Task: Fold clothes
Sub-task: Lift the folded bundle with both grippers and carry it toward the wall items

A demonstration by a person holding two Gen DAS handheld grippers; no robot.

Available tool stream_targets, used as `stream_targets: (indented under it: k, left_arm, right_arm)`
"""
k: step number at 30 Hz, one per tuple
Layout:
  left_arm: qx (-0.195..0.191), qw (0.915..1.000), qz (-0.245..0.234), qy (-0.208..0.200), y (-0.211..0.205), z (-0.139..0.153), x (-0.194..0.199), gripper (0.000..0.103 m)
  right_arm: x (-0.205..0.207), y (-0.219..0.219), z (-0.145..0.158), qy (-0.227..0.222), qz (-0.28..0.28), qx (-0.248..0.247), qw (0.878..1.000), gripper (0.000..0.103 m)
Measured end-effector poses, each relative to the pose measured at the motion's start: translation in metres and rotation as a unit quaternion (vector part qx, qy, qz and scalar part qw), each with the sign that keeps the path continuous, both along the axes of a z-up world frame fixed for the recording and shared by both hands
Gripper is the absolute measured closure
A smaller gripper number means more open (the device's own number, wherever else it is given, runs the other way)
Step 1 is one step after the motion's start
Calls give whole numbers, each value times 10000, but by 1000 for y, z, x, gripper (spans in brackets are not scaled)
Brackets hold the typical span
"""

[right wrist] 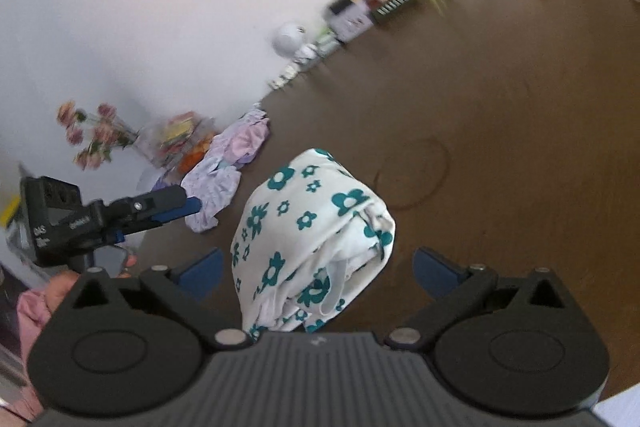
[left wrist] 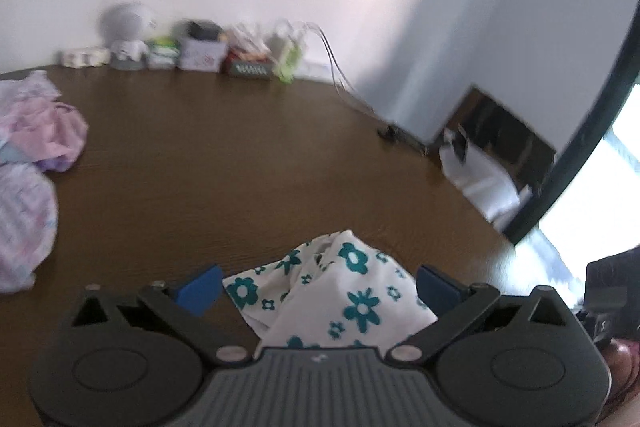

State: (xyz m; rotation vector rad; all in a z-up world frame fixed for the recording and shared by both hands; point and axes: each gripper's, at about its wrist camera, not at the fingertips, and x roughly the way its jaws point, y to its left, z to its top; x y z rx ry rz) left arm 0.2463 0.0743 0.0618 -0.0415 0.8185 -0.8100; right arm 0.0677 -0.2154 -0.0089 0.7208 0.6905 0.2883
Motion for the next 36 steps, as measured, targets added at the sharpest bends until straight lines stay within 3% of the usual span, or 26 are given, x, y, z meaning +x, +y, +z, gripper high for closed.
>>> stream_targets:
  k: [3,9,18,24,26,29,30,36]
  left_arm:
    - [505,9977,-437,98,-18,-9,25,0]
    - [1041,9842,-1351,470,-42,-40,64,3]
    - [727,9693,-2105,1046,-43,-69,96,2]
    - [656,9630,-2381,1074,-40,-69,100,1]
    - [692,9632,-2339,1131,-44,-69,101,2]
    - [678,9630,-2315,1200,-46,-69,96,5]
    - [627,9634,-2289,1251,-45,-70,96,6]
    - [232,9658,-1894,1754,-33,-75,92,30]
  right_arm:
    - [11,5,-12,398,-221,388,9982,0]
    - [22,21,-29,781,-521,799,9924,1]
    - [43,47,-29,636,-740,719,9926,1]
    - [49,54,-30,495,-781,688,9933,1]
    - [50,53,-31,477,-819,675,9932,8]
    - [46,48,-34,493,-944,663,9921,34]
    - [44,45,-36,486,-970,673,9918,38]
    - [48,42,-40,380,-769,685,9940,40]
